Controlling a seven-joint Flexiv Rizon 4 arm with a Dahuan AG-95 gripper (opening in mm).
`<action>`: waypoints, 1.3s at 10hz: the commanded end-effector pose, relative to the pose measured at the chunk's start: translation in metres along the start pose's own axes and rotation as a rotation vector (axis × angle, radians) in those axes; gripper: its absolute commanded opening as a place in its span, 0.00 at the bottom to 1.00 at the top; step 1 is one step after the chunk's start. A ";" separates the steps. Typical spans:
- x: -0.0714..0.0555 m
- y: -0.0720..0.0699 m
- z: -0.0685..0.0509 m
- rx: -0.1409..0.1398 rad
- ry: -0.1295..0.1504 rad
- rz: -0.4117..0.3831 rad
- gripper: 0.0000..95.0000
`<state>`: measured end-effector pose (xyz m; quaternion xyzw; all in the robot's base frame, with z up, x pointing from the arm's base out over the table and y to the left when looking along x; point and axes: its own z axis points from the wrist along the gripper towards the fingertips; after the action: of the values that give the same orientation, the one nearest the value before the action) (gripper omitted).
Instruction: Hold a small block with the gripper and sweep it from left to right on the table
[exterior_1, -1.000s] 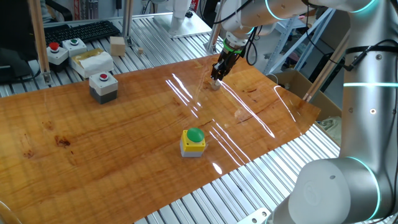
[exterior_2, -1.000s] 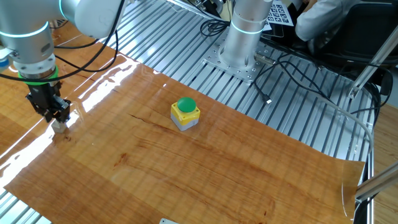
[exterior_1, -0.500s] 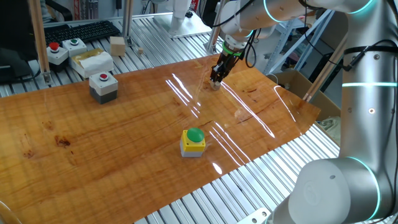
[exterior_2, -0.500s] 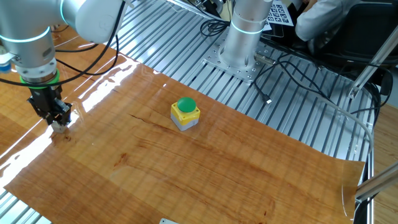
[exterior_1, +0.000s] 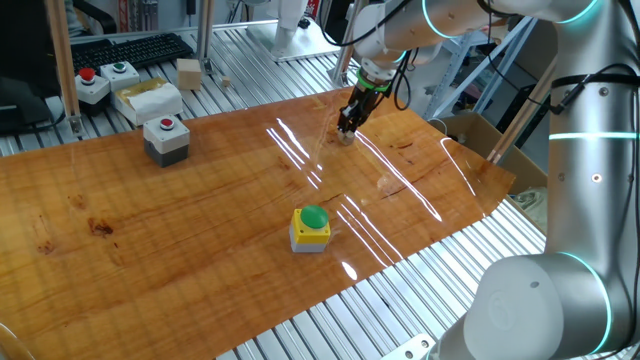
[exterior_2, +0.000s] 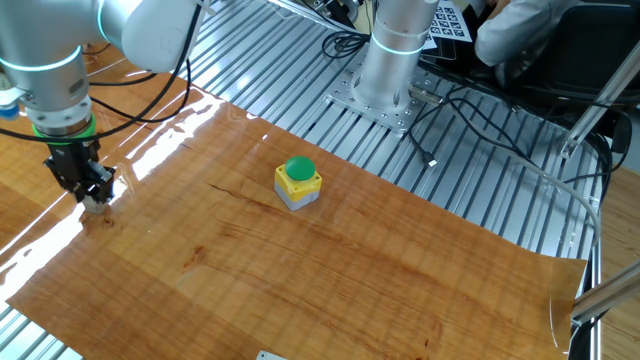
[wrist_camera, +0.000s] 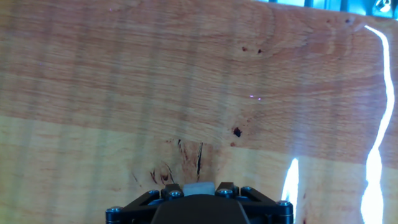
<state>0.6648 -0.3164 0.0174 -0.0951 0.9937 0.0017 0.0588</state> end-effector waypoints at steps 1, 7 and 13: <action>-0.001 -0.001 -0.001 0.001 -0.020 0.016 0.00; -0.003 -0.002 0.001 0.000 -0.014 0.050 0.00; -0.004 -0.002 0.000 -0.007 -0.002 0.056 0.00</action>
<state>0.6678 -0.3162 0.0185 -0.0696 0.9958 0.0068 0.0595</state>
